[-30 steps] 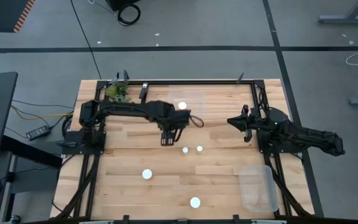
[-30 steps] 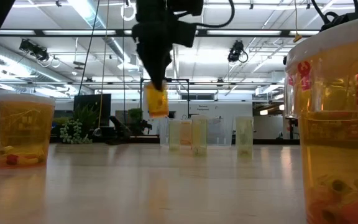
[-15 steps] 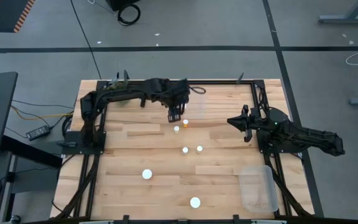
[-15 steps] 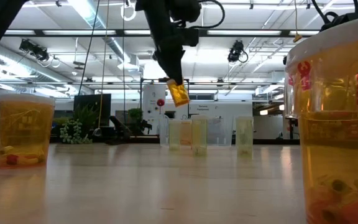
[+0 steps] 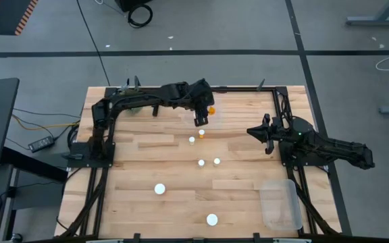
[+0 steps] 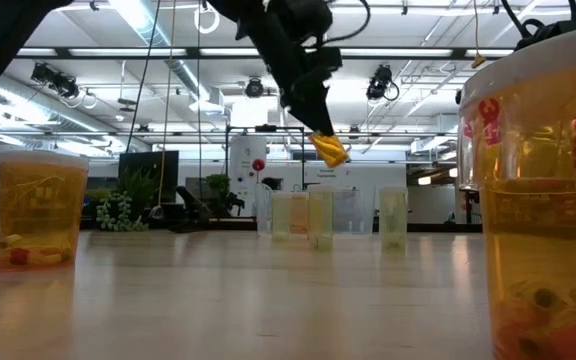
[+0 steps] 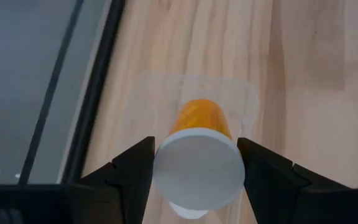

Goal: Pick and place medicine bottles into bin by pill shape (circle, oval)
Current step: Put the orange capsule bottle into the top transparent bin

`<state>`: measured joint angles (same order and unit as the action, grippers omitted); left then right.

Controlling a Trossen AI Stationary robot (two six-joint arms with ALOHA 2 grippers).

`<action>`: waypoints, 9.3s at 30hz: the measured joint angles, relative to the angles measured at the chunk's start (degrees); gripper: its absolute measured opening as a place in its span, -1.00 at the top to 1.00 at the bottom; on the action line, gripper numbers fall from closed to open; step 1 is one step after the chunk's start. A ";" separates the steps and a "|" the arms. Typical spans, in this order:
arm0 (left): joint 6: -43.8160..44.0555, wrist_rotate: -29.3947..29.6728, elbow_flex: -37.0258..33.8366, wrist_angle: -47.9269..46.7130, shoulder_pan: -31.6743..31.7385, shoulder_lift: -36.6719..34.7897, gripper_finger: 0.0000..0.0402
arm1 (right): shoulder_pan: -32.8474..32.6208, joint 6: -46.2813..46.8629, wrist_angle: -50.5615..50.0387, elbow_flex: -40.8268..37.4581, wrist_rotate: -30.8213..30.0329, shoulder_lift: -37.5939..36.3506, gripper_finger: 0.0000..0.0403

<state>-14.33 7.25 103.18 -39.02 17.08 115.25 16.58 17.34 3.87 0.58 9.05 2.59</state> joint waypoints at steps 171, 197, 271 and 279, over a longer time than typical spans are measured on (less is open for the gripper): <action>45.32 -4.70 -23.98 -35.06 -49.47 -9.86 -0.42 | 0.01 0.00 -1.26 0.00 -0.01 0.15 0.80; 48.20 2.11 -23.93 -21.20 -49.85 -5.40 -0.43 | 0.00 -0.02 -2.20 0.00 0.00 0.72 0.80; 7.51 -0.06 -5.95 -17.46 -17.25 -5.85 -0.07 | 0.00 0.00 -2.39 0.02 -0.03 0.76 0.80; 0.78 -2.60 -5.95 -7.74 -10.57 -5.50 -0.04 | 0.00 0.00 -2.39 0.02 -0.03 0.76 0.80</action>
<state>-13.55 4.65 97.23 -46.76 6.51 109.75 16.58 17.34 1.48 0.60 9.02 3.36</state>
